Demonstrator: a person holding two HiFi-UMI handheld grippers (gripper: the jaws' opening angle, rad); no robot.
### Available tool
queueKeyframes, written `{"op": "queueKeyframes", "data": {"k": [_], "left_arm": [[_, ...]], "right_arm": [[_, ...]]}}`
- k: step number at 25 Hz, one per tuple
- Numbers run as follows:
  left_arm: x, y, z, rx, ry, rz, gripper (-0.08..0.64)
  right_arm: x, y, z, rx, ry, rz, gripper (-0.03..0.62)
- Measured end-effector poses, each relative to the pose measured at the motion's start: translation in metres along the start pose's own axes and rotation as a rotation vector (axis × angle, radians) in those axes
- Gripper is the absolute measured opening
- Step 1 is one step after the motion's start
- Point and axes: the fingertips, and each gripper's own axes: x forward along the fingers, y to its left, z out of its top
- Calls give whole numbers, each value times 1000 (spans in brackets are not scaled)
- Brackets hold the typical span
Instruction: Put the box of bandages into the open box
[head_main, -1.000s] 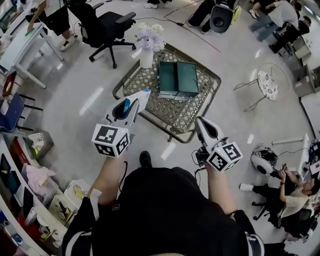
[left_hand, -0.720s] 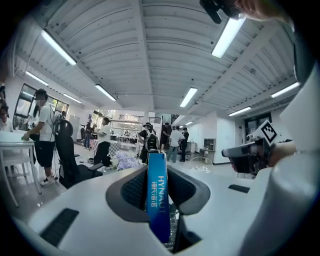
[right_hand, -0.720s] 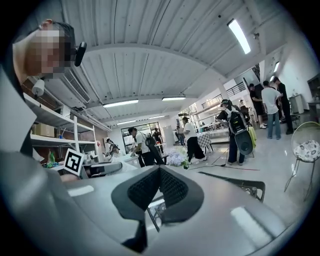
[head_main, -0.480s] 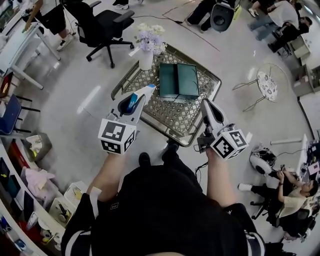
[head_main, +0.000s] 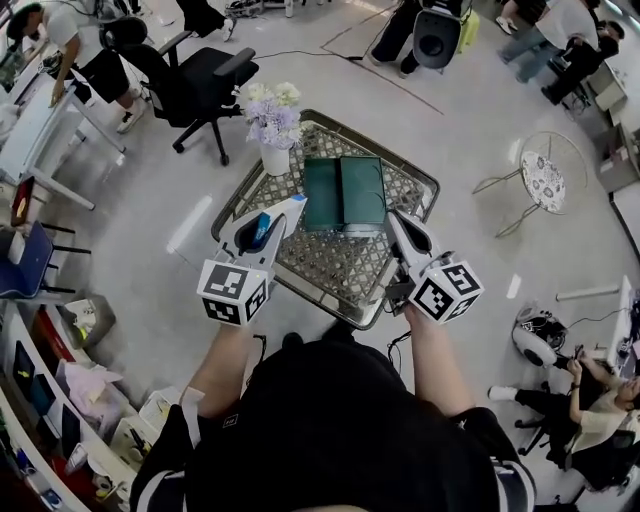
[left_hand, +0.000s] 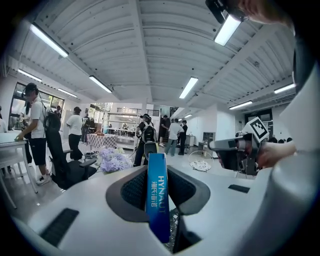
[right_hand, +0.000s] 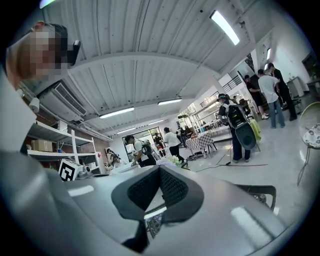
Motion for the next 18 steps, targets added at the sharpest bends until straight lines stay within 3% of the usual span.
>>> {"op": "queueKeyframes", "data": {"k": [8,13,18], "left_arm": [[63,-12,22,-11,31,35,87],[85,-11,23,-25,52,67,87],[103,2,5,-49,95,50,87]], "right_arm": [[-4,-89,5,81,31,-6,9],[12,-110,1,98,64,30,9],[32,-112,-17,119,109,31,9]]}}
